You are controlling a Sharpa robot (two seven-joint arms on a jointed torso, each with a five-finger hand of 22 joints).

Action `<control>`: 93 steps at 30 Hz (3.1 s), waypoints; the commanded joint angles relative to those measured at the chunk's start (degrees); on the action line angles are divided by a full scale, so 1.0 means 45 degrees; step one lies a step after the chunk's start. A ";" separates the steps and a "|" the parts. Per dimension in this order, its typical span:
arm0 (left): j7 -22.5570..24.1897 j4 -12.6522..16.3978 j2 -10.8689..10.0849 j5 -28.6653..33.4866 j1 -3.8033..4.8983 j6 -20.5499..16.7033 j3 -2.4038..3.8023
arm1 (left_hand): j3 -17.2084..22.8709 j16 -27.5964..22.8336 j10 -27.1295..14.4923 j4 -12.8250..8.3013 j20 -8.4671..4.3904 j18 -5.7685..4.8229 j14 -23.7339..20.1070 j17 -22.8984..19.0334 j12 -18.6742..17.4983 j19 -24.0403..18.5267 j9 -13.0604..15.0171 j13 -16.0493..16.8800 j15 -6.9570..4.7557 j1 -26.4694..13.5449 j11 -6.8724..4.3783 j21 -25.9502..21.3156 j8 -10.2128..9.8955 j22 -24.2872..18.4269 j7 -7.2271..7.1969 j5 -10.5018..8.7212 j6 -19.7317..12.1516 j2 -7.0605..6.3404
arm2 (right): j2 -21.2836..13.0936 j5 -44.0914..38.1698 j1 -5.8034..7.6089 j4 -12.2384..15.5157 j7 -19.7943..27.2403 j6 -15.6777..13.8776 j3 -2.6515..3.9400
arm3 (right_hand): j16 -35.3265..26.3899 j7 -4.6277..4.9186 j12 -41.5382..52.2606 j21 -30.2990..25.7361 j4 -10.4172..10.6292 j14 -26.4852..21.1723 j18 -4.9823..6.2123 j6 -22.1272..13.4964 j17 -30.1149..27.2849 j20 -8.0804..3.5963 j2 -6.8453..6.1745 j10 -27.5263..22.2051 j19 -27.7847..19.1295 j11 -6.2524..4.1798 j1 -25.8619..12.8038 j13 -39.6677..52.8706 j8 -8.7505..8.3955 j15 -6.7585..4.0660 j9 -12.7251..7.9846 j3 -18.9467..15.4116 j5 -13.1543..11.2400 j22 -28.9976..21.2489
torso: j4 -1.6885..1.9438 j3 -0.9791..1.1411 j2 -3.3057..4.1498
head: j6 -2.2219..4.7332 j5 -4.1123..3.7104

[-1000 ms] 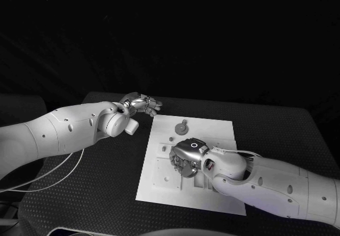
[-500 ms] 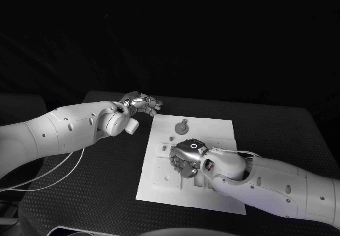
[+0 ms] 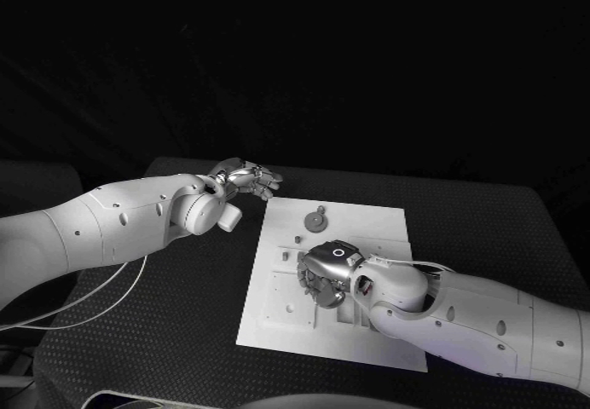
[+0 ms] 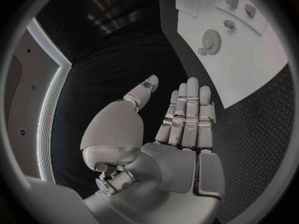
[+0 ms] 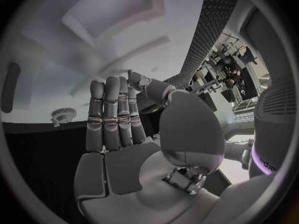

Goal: Assemble the parts on the task board

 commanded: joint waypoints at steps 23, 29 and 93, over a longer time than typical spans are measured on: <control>0.0122 0.0017 0.0052 -0.0011 0.0070 0.0134 0.0013 | -0.0056 -0.0109 -0.0001 0.0038 -0.0004 0.0266 0.0120 0.0055 0.0059 0.0088 -0.0021 -0.0025 -0.0007 -0.0054 0.0008 -0.0063 0.0055 0.0028 -0.0010 -0.0066 -0.0070 0.0011 | 0.0244 -0.0105 -0.0022 -0.0214 0.0156 0.0318 -0.0379 | -0.0110 -0.0017 -0.0105 0.0036 -0.0066 0.0078 0.0182 0.0097 0.0036 -0.0099 0.0069 0.0084 -0.0023 -0.0007 -0.0087 0.0024 0.0014 -0.0018 0.0041 0.0064 0.0036 0.0157 | 0.0014 -0.0005 0.0005 | -0.0087 -0.0027; 0.0111 0.0016 0.0047 -0.0011 0.0085 0.0134 0.0013 | -0.0057 -0.0118 0.0001 0.0038 -0.0004 0.0266 0.0121 0.0065 0.0060 0.0088 -0.0022 -0.0026 -0.0006 -0.0053 0.0007 -0.0067 0.0059 0.0031 -0.0010 -0.0067 -0.0071 0.0012 | 0.0248 -0.0103 -0.0022 -0.0208 0.0137 0.0368 -0.0401 | -0.0120 -0.0016 -0.0115 0.0034 -0.0076 0.0077 0.0182 0.0094 0.0044 -0.0099 0.0076 0.0084 -0.0024 -0.0006 -0.0094 0.0031 0.0010 -0.0017 0.0048 0.0063 0.0037 0.0156 | 0.0007 -0.0011 0.0003 | -0.0122 -0.0033; 0.0090 -0.0021 -0.0046 -0.0011 0.0113 0.0245 0.0008 | -0.0083 -0.0238 -0.0038 0.0099 0.0012 0.0264 0.0107 0.0176 0.0046 0.0075 -0.0057 -0.0059 0.0013 -0.0114 0.0025 -0.0129 0.0055 0.0069 0.0023 -0.0089 -0.0176 -0.0006 | -0.1425 0.1379 0.0926 0.0917 0.0337 -0.1130 -0.0096 | -0.0374 0.0783 -0.1064 -0.0155 -0.0136 -0.0316 0.0182 -0.1849 0.0625 0.0086 -0.0722 -0.1225 -0.0473 0.0517 -0.0925 0.0076 -0.0895 0.0358 0.0051 -0.1353 -0.0010 0.0219 | -0.0004 0.0011 -0.0001 | 0.0117 -0.0281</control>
